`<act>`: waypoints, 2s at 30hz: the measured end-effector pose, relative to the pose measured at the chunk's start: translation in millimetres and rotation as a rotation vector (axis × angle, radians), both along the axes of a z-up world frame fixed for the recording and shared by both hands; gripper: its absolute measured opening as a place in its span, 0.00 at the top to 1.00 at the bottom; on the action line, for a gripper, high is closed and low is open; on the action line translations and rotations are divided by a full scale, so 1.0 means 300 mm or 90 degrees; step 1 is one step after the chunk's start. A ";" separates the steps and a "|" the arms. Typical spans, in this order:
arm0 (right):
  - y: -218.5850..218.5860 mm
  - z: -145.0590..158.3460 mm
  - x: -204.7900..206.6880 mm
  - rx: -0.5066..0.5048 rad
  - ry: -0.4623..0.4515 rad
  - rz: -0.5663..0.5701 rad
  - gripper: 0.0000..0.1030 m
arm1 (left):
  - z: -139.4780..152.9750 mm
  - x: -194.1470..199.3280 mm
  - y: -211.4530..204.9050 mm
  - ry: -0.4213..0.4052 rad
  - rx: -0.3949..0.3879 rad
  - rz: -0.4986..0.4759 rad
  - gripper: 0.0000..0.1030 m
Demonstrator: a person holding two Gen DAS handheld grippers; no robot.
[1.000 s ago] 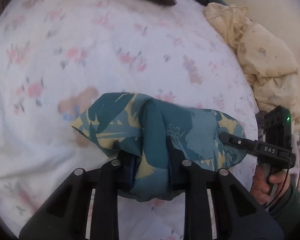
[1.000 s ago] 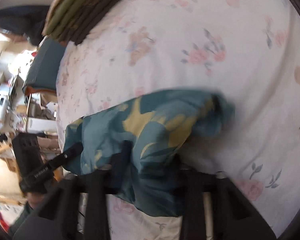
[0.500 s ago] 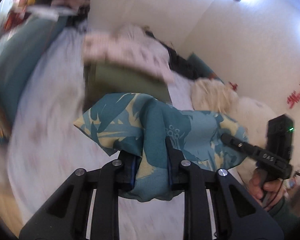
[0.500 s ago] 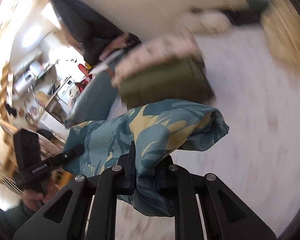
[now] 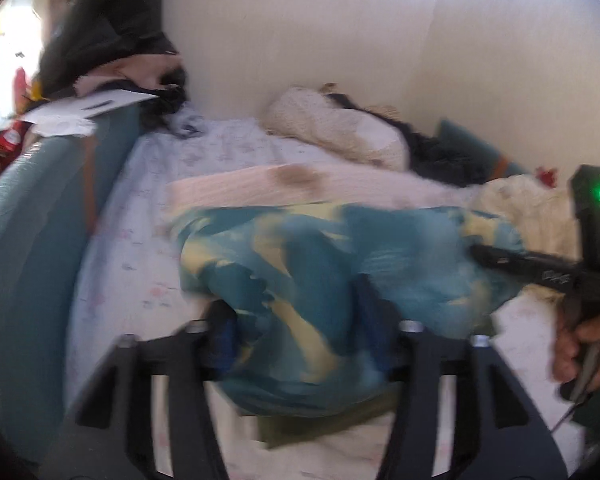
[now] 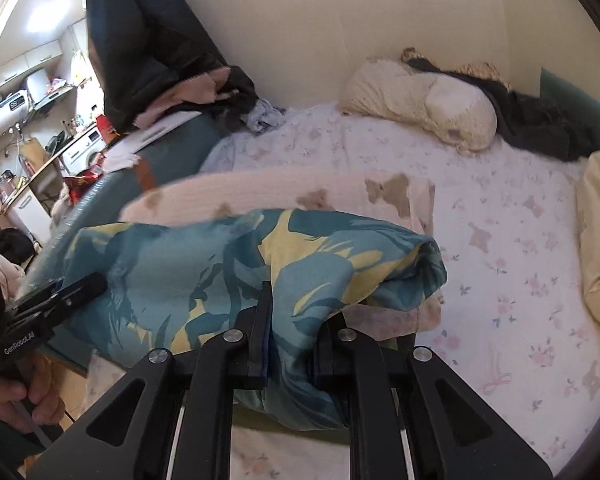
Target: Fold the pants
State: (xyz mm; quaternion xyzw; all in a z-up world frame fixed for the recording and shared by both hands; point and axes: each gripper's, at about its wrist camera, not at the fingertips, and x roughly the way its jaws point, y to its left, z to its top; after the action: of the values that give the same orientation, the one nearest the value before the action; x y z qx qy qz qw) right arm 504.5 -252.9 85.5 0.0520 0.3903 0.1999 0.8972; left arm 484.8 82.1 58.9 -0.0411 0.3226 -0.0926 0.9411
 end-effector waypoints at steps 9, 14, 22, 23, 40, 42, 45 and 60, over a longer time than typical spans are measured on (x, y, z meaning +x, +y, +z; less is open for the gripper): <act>-0.195 -0.088 0.013 -0.043 0.025 -0.120 0.39 | -0.093 0.042 0.093 0.018 0.031 0.105 0.39; -0.221 -0.016 -0.076 -0.044 -0.003 -0.100 0.39 | -0.038 -0.035 0.095 0.012 0.011 0.123 0.31; -0.169 0.100 -0.340 -0.015 -0.036 -0.058 0.27 | 0.041 -0.270 0.038 0.001 0.047 0.134 0.19; -0.159 0.105 -0.372 -0.016 -0.038 -0.052 0.27 | 0.050 -0.291 0.029 0.000 0.051 0.133 0.19; -0.175 0.250 -1.343 -0.008 -0.090 -0.085 0.00 | 0.142 -1.284 -0.067 -0.002 0.006 0.111 0.00; -0.171 0.243 -1.439 0.001 -0.084 -0.077 0.00 | 0.140 -1.376 -0.078 0.001 0.001 0.108 0.00; -0.174 0.222 -1.580 0.016 -0.076 -0.071 0.00 | 0.136 -1.493 -0.081 0.003 -0.002 0.118 0.00; -0.098 0.035 -1.908 -0.054 -0.146 -0.136 0.00 | 0.041 -1.786 -0.140 -0.069 0.043 0.121 0.00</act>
State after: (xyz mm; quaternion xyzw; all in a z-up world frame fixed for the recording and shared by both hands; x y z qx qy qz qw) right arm -67.8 -282.2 95.9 0.0325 0.2860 0.0914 0.9533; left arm -50.9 40.2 71.3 -0.0348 0.2688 0.0056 0.9625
